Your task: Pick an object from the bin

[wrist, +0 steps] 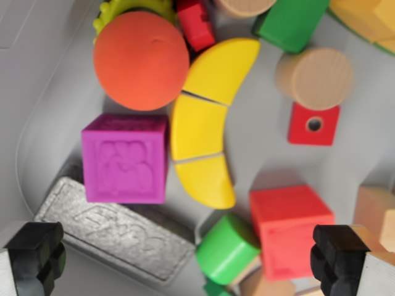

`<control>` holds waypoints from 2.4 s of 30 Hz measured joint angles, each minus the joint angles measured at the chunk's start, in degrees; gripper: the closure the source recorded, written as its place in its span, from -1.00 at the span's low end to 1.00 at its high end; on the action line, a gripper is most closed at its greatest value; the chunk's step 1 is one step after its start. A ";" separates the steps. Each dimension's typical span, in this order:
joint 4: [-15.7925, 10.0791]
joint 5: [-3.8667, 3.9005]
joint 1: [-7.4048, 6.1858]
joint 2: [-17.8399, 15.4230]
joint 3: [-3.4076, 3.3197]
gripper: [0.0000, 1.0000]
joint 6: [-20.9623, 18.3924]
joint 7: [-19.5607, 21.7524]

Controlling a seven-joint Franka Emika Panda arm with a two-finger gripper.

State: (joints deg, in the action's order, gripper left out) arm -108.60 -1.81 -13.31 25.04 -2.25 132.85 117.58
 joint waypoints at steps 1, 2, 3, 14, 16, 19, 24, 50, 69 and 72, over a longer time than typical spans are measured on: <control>0.16 0.00 -0.18 0.21 -0.02 -1.00 0.07 0.66; 0.50 0.00 -0.51 0.65 -0.06 -1.00 0.22 2.00; 0.80 0.00 -0.83 1.07 -0.10 -1.00 0.37 3.34; 3.07 -0.01 -3.16 5.44 -0.38 -1.00 2.87 11.84; 3.07 -0.02 -3.07 6.17 -0.39 -1.00 3.57 11.84; 3.07 -0.08 -2.99 7.76 -0.38 -1.00 5.06 11.84; 3.09 -0.20 -2.99 9.82 -0.33 -1.00 7.03 11.84; 5.71 -0.55 -2.92 16.40 0.27 -1.00 14.04 11.80; 5.71 -0.55 -2.92 16.40 0.27 1.00 14.04 11.80; 5.71 -0.55 -2.92 16.40 0.27 1.00 14.04 11.80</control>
State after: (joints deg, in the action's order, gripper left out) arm -102.88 -2.35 -16.23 41.44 -1.97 146.89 129.38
